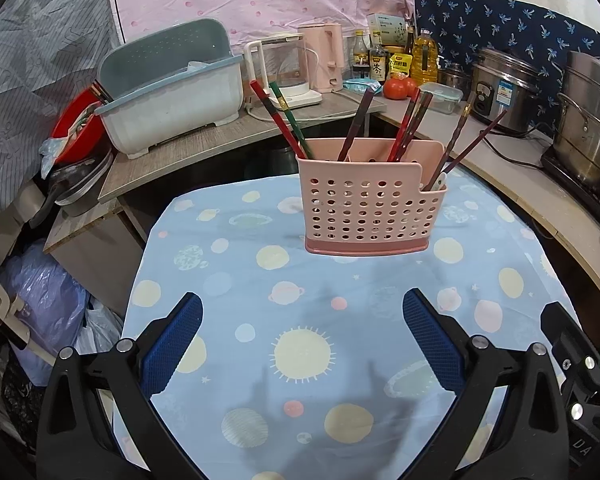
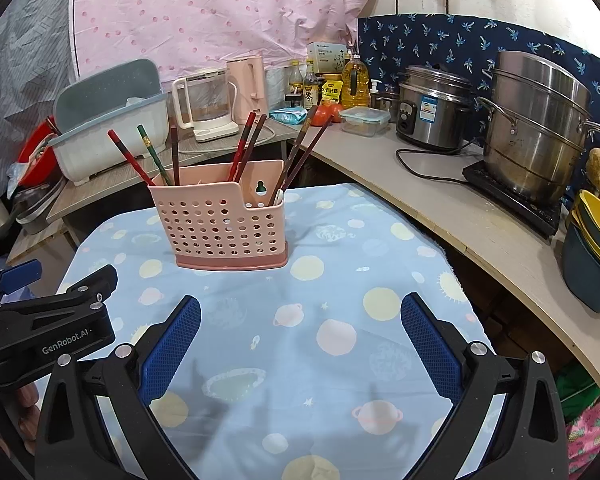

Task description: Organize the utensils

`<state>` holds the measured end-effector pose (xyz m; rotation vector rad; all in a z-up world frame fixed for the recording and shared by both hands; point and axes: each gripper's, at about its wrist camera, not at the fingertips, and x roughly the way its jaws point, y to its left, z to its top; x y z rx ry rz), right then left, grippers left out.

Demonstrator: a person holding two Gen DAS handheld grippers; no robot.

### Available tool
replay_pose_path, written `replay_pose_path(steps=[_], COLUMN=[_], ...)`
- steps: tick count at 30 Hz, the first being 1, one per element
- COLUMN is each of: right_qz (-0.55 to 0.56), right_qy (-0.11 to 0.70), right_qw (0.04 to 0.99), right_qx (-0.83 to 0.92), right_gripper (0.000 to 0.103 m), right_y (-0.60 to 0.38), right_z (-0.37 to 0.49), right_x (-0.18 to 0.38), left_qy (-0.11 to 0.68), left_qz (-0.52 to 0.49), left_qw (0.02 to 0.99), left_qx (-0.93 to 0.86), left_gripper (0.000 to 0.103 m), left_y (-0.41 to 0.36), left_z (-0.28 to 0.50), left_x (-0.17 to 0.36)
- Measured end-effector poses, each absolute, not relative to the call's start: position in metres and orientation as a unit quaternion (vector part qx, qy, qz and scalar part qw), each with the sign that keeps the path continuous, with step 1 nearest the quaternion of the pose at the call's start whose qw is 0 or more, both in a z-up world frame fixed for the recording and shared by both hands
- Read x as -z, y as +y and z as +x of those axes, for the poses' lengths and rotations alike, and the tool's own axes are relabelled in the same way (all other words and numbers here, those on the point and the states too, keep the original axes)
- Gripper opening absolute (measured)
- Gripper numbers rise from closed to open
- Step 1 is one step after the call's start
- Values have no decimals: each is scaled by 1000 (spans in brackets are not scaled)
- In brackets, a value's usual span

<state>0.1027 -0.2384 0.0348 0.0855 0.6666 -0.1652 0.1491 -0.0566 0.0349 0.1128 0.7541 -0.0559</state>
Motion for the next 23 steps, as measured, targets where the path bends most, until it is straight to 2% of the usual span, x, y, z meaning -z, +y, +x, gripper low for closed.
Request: replay_pose_path(steps=[23], right_qz=[46], right_qy=[320], right_qw=[942], right_qx=[86], right_gripper=[97], right_y=[-241], right_z=[98], right_x=[-35], left_qy=[369], left_qz=[55], left_qw=[927], left_qx=[32], left_gripper=[96], left_y=[-55], left_z=[151], left_x=[-37])
